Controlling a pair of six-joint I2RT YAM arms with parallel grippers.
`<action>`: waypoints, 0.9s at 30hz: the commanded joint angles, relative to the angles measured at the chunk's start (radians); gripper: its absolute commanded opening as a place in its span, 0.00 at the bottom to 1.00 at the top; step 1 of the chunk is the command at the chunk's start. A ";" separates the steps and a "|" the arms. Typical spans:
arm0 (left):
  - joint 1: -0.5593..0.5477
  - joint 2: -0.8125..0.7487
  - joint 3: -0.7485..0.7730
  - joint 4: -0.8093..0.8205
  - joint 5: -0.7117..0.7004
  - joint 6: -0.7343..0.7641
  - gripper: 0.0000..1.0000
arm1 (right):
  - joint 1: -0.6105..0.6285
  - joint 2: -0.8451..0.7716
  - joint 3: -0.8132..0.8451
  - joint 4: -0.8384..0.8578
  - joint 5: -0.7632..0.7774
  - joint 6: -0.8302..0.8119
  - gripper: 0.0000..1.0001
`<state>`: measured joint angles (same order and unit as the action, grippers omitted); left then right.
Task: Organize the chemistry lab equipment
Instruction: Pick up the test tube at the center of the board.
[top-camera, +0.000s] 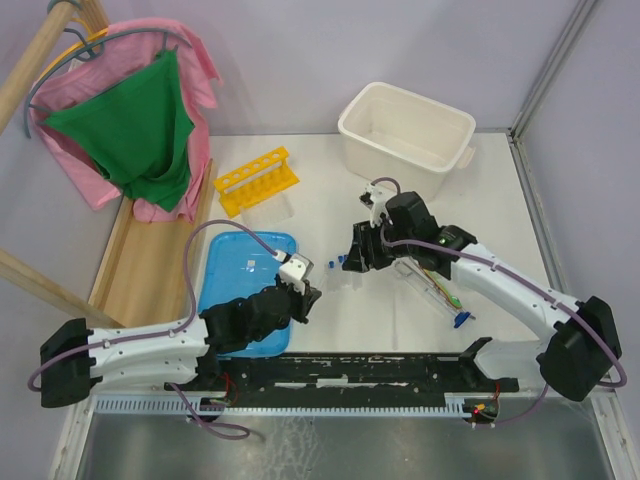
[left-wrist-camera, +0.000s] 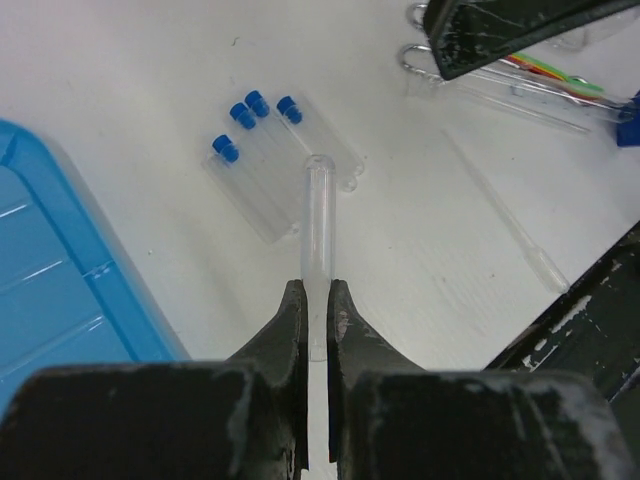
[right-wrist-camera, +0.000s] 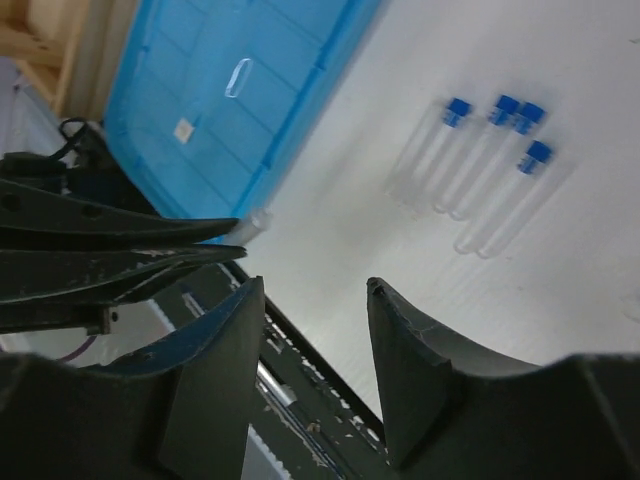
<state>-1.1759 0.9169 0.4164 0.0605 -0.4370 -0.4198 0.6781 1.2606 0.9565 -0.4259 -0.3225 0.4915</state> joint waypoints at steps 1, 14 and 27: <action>-0.072 -0.069 -0.028 0.096 -0.125 0.138 0.03 | 0.014 0.036 0.093 0.065 -0.254 -0.007 0.54; -0.116 -0.266 -0.081 0.129 -0.226 0.179 0.03 | 0.065 0.107 0.128 0.096 -0.330 -0.002 0.53; -0.117 -0.249 -0.070 0.114 -0.218 0.171 0.03 | 0.086 0.211 0.261 0.081 -0.355 -0.019 0.52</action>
<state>-1.2873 0.6762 0.3378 0.1360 -0.6277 -0.2790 0.7559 1.4509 1.1515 -0.3733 -0.6540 0.4904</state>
